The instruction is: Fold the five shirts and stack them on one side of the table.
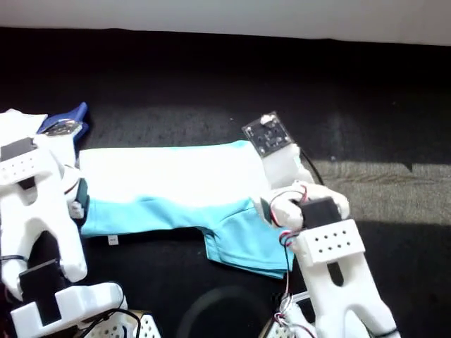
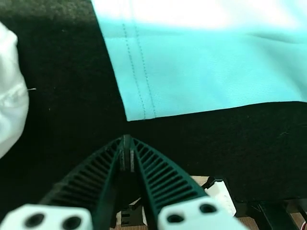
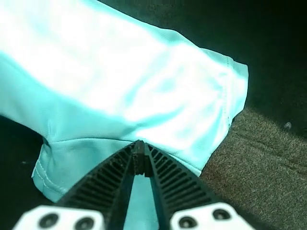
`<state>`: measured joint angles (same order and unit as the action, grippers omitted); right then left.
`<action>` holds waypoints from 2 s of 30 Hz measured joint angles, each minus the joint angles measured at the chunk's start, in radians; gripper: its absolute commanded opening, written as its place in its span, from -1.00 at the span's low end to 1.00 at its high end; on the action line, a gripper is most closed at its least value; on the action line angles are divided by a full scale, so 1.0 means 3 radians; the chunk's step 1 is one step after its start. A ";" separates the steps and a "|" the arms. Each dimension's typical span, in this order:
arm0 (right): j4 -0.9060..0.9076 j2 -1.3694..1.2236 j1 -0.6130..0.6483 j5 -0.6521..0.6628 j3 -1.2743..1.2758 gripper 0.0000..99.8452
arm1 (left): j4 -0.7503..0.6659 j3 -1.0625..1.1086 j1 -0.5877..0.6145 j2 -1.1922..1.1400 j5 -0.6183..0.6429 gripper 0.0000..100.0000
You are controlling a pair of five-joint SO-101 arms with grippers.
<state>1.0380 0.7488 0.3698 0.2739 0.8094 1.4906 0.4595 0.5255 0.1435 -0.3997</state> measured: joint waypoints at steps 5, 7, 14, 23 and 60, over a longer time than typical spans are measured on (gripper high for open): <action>-0.0297 -0.1243 -0.0051 0.0000 -0.0578 -0.99 | -0.0256 0.0348 -0.0348 0.0000 0.0164 -0.98; -0.0358 -0.1718 -0.0133 0.0000 -0.0834 -0.99 | -0.0496 0.0609 -0.0368 0.0000 0.0164 -0.98; -0.0389 -0.2890 -0.0552 0.0000 -0.1432 -0.99 | -0.1248 0.1243 -0.0148 0.0000 -0.0066 -0.98; -0.0394 -0.3370 -0.0823 0.0020 -0.1729 -0.99 | -0.1386 0.1243 0.0327 0.0000 -0.0486 -0.98; 0.0829 0.0199 0.0394 0.1447 0.1018 -0.49 | -0.1442 0.0619 -0.0066 -0.0404 0.0399 -0.98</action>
<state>1.2866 0.8086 0.4879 0.7081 1.1147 1.0579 0.6452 0.5056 0.0222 -0.2800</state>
